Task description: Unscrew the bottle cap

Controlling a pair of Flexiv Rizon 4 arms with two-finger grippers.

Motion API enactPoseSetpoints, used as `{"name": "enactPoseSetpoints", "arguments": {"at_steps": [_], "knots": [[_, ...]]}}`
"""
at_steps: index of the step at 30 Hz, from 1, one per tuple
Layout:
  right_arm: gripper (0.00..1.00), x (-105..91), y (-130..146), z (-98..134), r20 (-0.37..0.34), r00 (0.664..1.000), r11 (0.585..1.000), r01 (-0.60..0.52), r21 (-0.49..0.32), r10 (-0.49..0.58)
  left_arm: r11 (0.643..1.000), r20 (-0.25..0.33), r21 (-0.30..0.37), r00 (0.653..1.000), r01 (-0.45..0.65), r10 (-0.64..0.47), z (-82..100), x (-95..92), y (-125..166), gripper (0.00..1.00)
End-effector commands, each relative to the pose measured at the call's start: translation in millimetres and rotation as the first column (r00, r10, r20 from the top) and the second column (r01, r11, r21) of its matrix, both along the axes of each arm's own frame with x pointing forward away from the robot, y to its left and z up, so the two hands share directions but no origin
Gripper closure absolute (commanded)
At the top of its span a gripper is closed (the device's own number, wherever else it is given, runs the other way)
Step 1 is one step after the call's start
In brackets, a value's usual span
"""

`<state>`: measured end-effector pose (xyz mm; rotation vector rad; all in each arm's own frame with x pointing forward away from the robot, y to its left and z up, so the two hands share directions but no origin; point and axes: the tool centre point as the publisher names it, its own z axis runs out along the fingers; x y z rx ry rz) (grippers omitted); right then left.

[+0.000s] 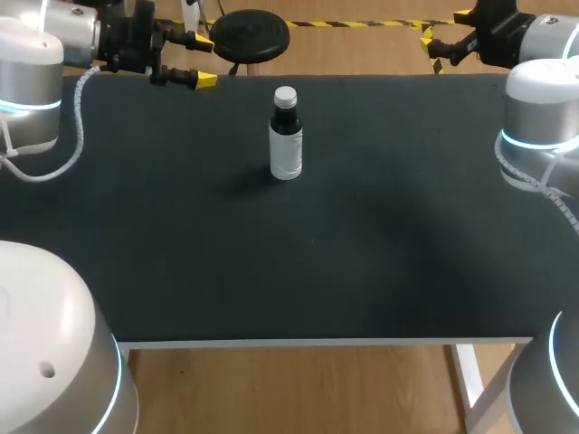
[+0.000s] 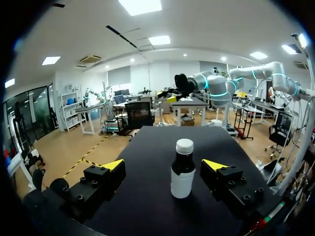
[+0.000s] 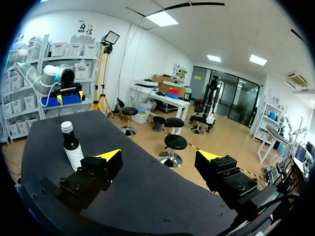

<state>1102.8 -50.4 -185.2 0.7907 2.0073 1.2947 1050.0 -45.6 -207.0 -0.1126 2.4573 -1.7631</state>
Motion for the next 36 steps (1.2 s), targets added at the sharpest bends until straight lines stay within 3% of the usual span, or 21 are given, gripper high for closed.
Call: {"name": "enactPoseSetpoints", "arguments": {"at_steps": [1, 9, 13, 19, 21, 32, 36], "knots": [[0.00, 0.5, 0, 0, -0.001, 1.000, 1.000, -0.001, -0.001, 0.001, 1.000, -0.004, 0.002, 1.000, 0.006, -0.006, 0.4, 1.6, 0, 0.00], [0.00, 0.5, 0, 0, -0.001, 1.000, 1.000, -0.001, -0.001, 0.001, 0.996, -0.048, -0.026, 0.995, 0.081, -0.082, -28.9, -12.1, -39, 0.00], [0.00, 0.5, 0, 0, -0.001, 1.000, 1.000, -0.001, -0.001, 0.001, 0.995, -0.064, -0.050, 0.994, 0.091, -0.094, -39.1, -16.4, -45, 0.00], [0.00, 0.5, 0, 0, -0.001, 1.000, 1.000, -0.001, -0.001, 0.001, 0.993, -0.086, -0.042, 0.990, 0.109, -0.113, -50.9, -23.5, -52, 0.00], [0.00, 0.5, 0, 0, -0.001, 1.000, 1.000, -0.001, -0.001, 0.001, 0.992, -0.095, -0.011, 0.987, 0.126, -0.127, -56.0, -25.1, -59, 0.00], [0.00, 0.5, 0, 0, -0.001, 1.000, 1.000, -0.001, -0.001, 0.001, 0.991, -0.081, -0.048, 0.988, 0.128, -0.131, -74.2, -21.5, -76, 0.00], [0.00, 0.5, 0, 0, -0.001, 1.000, 1.000, -0.001, -0.001, 0.001, 0.988, -0.095, -0.001, 0.983, 0.156, -0.155, -78.2, -21.3, -86, 0.00]]}}
